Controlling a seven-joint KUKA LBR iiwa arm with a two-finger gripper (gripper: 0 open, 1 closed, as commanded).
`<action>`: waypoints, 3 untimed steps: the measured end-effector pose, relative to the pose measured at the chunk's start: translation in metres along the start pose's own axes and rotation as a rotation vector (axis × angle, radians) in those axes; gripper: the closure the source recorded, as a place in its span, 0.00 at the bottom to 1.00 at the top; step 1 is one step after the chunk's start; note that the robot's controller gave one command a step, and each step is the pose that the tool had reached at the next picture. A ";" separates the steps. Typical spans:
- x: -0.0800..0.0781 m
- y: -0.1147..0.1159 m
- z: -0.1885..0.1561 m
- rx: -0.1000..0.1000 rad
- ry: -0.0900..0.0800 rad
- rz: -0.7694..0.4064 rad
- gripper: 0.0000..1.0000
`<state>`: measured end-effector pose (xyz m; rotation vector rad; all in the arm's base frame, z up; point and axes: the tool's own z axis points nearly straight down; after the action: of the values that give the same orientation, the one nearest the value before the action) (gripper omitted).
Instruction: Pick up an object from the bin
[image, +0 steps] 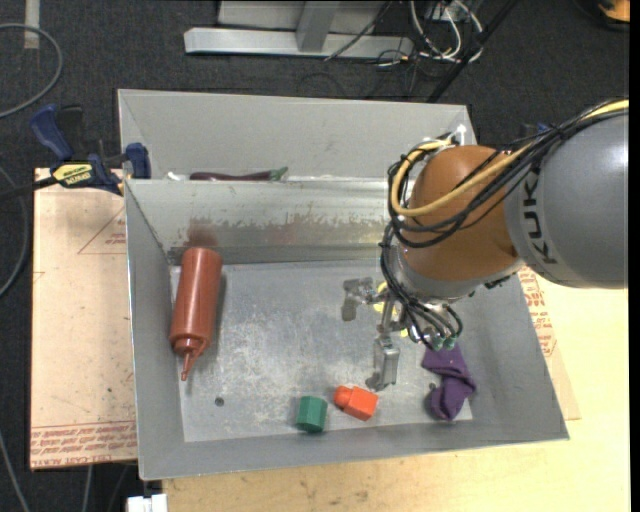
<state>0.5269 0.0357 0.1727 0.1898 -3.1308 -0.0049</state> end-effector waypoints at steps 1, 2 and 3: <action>0.013 -0.031 0.034 0.001 -0.018 -0.039 0.00; 0.031 -0.027 0.084 0.004 -0.002 -0.133 0.00; 0.038 0.006 0.102 0.002 -0.024 -0.271 1.00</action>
Offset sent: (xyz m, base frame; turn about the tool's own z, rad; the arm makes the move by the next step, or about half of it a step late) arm -0.0338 -0.0084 -0.1027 -0.1779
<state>0.4877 0.0373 0.0711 0.6151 -3.1005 -0.0048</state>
